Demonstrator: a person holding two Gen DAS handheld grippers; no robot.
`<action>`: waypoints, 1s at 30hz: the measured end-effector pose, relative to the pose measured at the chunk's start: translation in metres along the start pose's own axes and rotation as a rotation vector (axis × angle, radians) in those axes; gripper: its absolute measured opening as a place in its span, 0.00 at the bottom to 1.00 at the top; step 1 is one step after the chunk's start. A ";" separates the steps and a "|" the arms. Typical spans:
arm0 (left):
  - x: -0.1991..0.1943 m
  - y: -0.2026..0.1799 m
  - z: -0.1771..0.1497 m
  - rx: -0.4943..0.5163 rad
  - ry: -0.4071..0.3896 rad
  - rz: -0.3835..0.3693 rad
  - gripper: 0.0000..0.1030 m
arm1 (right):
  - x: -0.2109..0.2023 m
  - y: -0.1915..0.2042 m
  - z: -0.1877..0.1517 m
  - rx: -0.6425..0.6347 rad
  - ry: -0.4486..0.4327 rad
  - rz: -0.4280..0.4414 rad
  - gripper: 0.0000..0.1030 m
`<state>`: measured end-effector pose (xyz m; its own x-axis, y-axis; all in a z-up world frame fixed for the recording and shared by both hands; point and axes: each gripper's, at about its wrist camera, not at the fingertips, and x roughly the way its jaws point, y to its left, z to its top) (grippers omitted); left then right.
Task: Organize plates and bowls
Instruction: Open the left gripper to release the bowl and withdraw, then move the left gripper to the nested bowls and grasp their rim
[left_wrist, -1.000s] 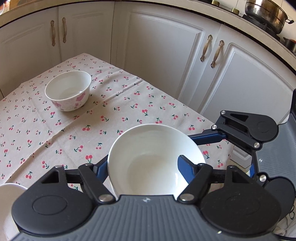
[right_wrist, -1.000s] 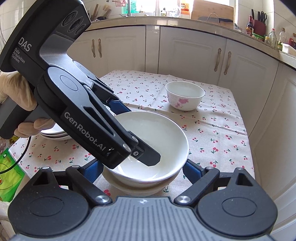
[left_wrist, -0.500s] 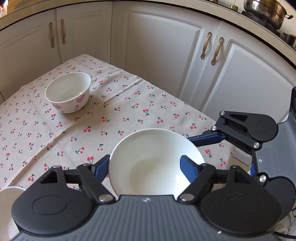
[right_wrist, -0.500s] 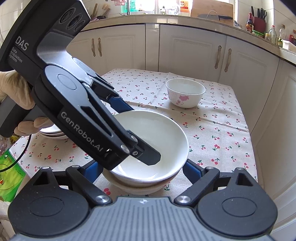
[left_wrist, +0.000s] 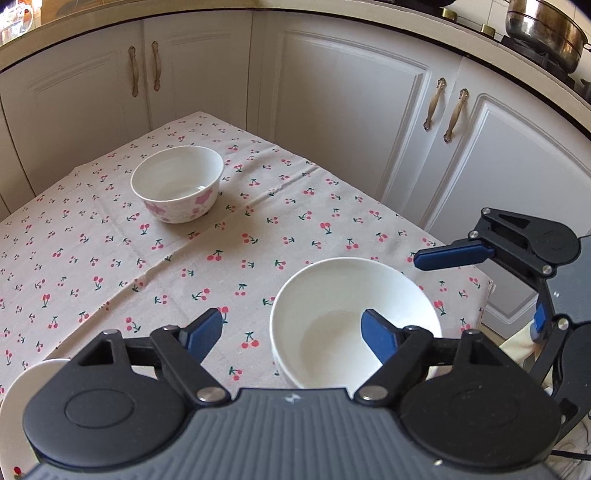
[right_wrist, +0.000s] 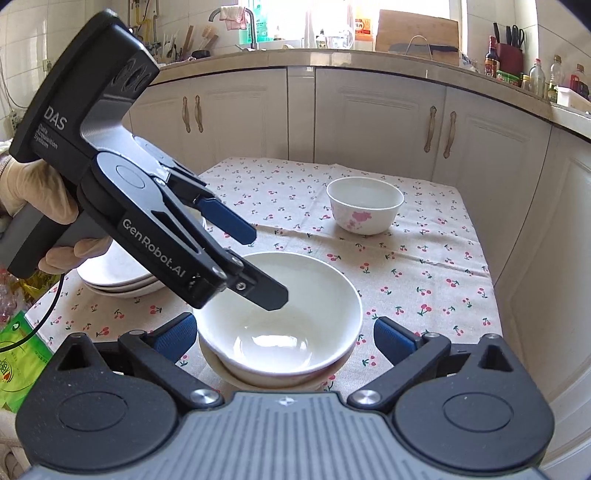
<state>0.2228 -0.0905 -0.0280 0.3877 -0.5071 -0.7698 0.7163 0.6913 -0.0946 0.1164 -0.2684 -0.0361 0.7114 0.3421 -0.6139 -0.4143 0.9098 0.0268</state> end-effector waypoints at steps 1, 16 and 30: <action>-0.002 0.002 0.000 -0.004 -0.003 0.006 0.80 | -0.002 0.000 0.001 0.003 -0.007 -0.001 1.00; -0.013 0.017 -0.002 -0.022 -0.033 0.025 0.80 | 0.006 0.003 0.005 -0.027 0.012 -0.039 1.00; 0.003 0.051 0.034 -0.054 -0.054 0.060 0.84 | 0.016 -0.051 0.048 -0.113 -0.040 -0.082 1.00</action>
<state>0.2803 -0.0742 -0.0132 0.4603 -0.4900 -0.7403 0.6593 0.7471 -0.0846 0.1763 -0.2981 -0.0090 0.7667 0.2788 -0.5784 -0.4136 0.9035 -0.1127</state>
